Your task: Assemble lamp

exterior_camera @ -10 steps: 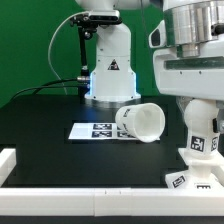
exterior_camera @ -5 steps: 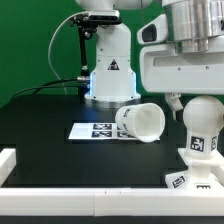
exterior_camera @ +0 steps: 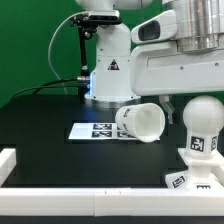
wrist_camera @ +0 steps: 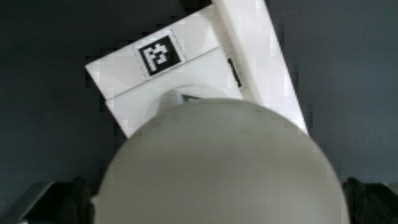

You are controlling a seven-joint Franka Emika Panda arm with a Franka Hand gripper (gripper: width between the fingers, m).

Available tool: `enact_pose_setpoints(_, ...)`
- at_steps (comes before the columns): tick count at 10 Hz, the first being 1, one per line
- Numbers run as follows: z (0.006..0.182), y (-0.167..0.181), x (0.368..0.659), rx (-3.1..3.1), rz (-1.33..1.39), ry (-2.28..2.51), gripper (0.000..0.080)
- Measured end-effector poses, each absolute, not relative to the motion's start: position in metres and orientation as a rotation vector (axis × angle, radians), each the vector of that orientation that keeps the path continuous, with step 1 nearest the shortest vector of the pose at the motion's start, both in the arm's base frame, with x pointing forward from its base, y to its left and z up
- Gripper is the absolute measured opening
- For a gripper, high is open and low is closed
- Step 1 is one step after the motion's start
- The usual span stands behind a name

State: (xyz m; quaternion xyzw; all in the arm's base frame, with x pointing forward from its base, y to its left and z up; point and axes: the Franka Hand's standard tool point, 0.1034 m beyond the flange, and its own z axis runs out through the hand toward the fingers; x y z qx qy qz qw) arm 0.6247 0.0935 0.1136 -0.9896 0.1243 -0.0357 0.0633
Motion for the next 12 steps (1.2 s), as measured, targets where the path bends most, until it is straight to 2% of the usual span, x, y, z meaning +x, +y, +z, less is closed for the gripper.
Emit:
enact_pose_setpoints(4, 0.121, 0.092, 0.631, -3.064, -0.21, -0.665, 0.0698)
enact_pose_setpoints(9, 0.12, 0.091, 0.63, -2.953, -0.199, -1.119, 0.0698)
enact_pose_setpoints(10, 0.118, 0.101, 0.625, -2.939, -0.173, -1.126, 0.0698)
enact_pose_setpoints(12, 0.117, 0.098, 0.624, -2.937, -0.167, -1.129, 0.0698)
